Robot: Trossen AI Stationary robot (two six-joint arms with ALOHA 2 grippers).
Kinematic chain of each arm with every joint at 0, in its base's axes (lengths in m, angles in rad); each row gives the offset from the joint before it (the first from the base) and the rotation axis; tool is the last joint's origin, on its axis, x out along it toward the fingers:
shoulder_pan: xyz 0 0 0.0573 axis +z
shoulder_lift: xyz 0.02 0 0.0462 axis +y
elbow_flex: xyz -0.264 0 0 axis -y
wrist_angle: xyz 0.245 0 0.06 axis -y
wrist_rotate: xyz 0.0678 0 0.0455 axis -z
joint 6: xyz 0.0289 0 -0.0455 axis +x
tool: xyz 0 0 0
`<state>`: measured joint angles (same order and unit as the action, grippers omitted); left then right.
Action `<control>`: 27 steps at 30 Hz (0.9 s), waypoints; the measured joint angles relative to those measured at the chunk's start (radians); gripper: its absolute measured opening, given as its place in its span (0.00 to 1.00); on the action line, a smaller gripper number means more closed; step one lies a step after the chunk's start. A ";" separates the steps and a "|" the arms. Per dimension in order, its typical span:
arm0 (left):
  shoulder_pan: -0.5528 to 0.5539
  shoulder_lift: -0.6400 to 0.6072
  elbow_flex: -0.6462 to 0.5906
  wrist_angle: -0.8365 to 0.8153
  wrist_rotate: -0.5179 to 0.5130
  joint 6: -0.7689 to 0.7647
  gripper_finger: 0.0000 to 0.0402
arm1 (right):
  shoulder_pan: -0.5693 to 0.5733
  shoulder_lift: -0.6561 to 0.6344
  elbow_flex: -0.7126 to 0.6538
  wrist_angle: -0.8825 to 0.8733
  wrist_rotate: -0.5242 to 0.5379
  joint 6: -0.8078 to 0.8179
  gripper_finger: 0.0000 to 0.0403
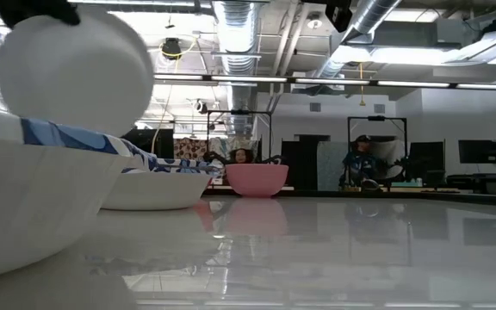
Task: Nest bowls inside each other by size order
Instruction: Stack the white patterned bowl on top of the white patterned bowl
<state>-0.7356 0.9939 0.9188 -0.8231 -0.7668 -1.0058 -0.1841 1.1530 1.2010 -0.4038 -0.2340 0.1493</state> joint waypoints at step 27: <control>0.080 -0.043 0.001 0.253 0.030 1.193 0.00 | -0.022 0.253 0.000 0.269 -0.210 0.272 0.28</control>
<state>-0.6559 0.9504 0.9195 -0.5704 -0.7368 0.1871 -0.2063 1.4058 1.2008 -0.1344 -0.4440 0.4211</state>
